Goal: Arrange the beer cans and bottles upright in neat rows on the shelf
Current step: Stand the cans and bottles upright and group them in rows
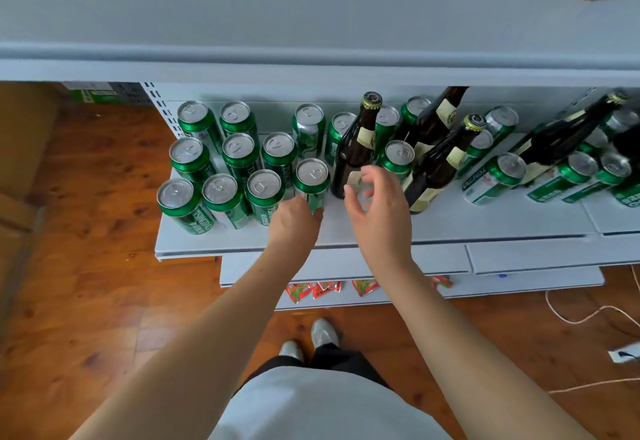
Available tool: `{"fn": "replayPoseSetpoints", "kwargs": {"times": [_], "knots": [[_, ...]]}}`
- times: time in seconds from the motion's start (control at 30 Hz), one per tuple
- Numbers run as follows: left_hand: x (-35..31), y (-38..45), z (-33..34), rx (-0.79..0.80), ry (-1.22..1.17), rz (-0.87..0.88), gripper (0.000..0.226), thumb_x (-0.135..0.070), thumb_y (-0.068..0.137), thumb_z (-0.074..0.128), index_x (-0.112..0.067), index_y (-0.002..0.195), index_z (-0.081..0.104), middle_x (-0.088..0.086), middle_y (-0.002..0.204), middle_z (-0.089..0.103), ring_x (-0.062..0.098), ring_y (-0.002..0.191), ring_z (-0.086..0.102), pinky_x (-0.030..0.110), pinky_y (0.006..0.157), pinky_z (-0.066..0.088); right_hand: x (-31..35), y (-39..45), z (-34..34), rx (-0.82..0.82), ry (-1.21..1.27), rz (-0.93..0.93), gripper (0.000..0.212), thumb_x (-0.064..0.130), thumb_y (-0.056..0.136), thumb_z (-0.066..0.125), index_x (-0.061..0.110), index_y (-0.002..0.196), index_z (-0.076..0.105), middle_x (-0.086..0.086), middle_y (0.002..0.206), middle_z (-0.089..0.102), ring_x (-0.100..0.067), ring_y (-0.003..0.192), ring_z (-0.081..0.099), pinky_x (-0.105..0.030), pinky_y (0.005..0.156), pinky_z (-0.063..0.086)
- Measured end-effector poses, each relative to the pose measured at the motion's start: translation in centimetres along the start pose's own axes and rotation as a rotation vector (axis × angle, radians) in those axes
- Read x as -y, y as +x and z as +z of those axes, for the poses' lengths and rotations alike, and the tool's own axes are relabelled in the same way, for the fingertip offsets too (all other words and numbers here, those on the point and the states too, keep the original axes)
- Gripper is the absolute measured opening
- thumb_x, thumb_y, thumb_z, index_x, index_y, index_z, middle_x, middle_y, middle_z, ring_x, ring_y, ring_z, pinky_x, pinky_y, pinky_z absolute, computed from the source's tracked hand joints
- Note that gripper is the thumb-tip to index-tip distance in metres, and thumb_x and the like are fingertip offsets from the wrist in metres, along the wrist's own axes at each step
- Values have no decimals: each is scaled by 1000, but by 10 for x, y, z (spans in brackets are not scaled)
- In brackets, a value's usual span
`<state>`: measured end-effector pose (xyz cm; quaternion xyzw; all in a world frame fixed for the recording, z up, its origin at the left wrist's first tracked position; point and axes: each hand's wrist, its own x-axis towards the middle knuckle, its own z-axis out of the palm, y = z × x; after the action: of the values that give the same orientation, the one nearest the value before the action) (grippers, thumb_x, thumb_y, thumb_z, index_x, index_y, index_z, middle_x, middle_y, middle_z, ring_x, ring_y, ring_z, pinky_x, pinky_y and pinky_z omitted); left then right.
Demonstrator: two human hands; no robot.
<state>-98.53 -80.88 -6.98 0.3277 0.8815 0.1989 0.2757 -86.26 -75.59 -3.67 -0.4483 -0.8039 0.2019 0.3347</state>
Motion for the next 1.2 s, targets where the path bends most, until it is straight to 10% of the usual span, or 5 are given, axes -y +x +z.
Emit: {"fn": "replayPoseSetpoints", "kwargs": {"times": [0.23, 0.5, 0.9, 1.2], "knots": [[-21, -26, -57, -461, -91, 365, 16, -27, 93, 56, -16, 85, 64, -6, 65, 58, 20, 57, 53, 28, 49, 36, 7, 65, 6, 47, 54, 25, 81, 40, 85, 71, -1, 144, 33, -16, 141, 44, -28, 131, 41, -24, 104, 31], [-41, 28, -76, -308, 55, 506, 36, -21, 91, 55, -14, 127, 57, 9, 119, 54, 28, 110, 55, 41, 87, 51, -11, 77, 7, 205, 94, 55, 65, 32, 92, 64, -4, 140, 37, -19, 129, 53, -32, 119, 51, -26, 93, 37], [-95, -2, -33, -302, -300, 677, 32, 2, 82, 48, -8, 108, 63, 6, 105, 64, 21, 85, 62, 32, 75, 52, -36, 9, -102, 165, 134, 150, 39, 36, 89, 67, 18, 120, 50, 4, 107, 63, -12, 93, 56, -26, 74, 42], [-161, -23, 15, -50, -264, 687, 59, -26, 86, 68, -14, 138, 45, 1, 130, 50, 14, 114, 53, 18, 91, 38, -110, 22, -159, 18, 29, 266, 29, 36, 89, 68, 17, 103, 50, 6, 88, 58, -15, 84, 56, -21, 66, 36]]}}
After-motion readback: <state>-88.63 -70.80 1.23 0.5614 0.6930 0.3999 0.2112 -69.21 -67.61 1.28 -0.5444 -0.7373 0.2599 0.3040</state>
